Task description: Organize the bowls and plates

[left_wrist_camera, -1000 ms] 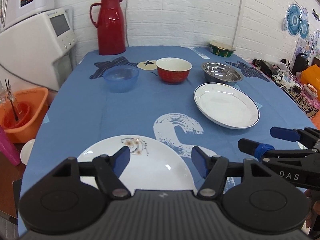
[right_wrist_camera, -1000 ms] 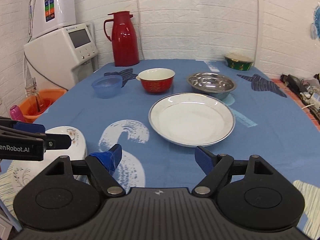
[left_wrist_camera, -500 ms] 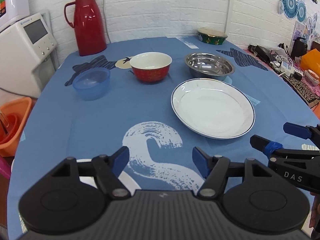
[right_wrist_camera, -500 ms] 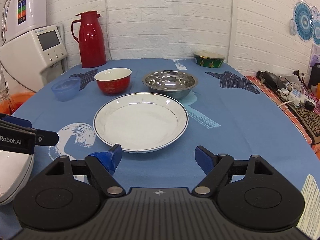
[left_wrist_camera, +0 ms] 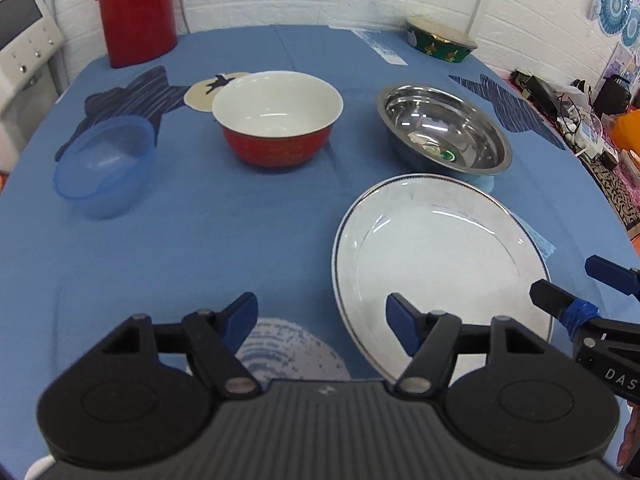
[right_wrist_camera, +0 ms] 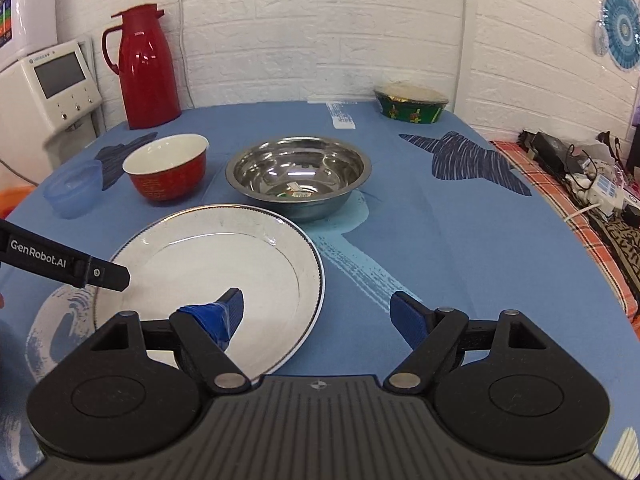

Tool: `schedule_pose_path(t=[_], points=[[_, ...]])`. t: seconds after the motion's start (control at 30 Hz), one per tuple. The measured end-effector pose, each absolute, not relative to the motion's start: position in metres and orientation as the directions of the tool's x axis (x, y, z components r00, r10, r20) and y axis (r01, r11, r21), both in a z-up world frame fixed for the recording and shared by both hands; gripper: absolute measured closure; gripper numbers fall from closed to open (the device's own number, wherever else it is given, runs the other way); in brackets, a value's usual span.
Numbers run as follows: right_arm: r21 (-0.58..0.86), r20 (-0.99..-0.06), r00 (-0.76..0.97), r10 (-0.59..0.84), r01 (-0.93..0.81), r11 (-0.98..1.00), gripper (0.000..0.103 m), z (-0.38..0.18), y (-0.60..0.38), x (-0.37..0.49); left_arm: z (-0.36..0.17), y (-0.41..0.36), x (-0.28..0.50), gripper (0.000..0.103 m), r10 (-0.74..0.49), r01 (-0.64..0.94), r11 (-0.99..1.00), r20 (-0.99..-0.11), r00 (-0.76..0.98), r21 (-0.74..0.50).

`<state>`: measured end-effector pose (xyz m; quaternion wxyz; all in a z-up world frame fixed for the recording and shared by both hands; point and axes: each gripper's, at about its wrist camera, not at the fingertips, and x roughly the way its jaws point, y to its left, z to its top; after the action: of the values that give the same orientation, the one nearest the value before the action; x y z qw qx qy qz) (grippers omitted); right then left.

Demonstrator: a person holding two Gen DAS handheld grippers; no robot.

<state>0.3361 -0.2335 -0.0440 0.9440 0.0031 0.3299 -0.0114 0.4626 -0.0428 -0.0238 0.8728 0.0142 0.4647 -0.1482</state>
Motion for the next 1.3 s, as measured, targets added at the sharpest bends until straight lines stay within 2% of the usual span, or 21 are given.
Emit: schedule_pose_path(t=[0.17, 0.27, 0.43, 0.53, 0.63, 0.73, 0.87, 1.07, 1.3], points=[[0.013, -0.699, 0.715, 0.013, -0.005, 1.0, 0.036, -0.062, -0.233, 0.37, -0.039, -0.057, 0.485, 0.034, -0.231, 0.285, 0.954, -0.833, 0.502, -0.092], [0.067, -0.692, 0.72, 0.058, -0.016, 0.998, 0.034, -0.066, -0.232, 0.373, -0.041, -0.06, 0.486, 0.034, -0.235, 0.298, 0.951, -0.822, 0.519, -0.084], [0.063, -0.688, 0.722, 0.071, -0.038, 0.997, 0.033, -0.066, -0.222, 0.37, -0.041, -0.059, 0.481, 0.038, -0.251, 0.317, 0.945, -0.81, 0.53, -0.085], [0.071, -0.675, 0.73, 0.109, -0.083, 0.994, 0.033, -0.067, -0.216, 0.367, -0.041, -0.061, 0.477, 0.046, -0.262, 0.325, 0.941, -0.803, 0.536, -0.09], [0.068, -0.655, 0.744, 0.129, -0.111, 0.991, 0.039, -0.068, -0.215, 0.362, -0.038, -0.064, 0.473, 0.075, -0.298, 0.348, 0.93, -0.802, 0.517, -0.121], [0.088, -0.66, 0.74, 0.131, -0.098, 0.991, 0.044, -0.065, -0.218, 0.358, -0.038, -0.062, 0.47, 0.083, -0.312, 0.334, 0.931, -0.802, 0.509, -0.15], [0.142, -0.652, 0.744, 0.148, -0.072, 0.987, 0.044, -0.057, -0.218, 0.344, -0.033, -0.058, 0.459, 0.083, -0.318, 0.338, 0.928, -0.808, 0.496, -0.157], [0.148, -0.612, 0.776, 0.151, -0.075, 0.986, 0.043, -0.031, -0.201, 0.308, -0.009, -0.036, 0.426, 0.083, -0.348, 0.329, 0.924, -0.791, 0.503, -0.197], [0.145, -0.544, 0.806, 0.235, -0.186, 0.972, 0.042, 0.001, -0.146, 0.268, 0.028, 0.031, 0.364, 0.083, -0.319, 0.259, 0.945, -0.753, 0.576, -0.202]])
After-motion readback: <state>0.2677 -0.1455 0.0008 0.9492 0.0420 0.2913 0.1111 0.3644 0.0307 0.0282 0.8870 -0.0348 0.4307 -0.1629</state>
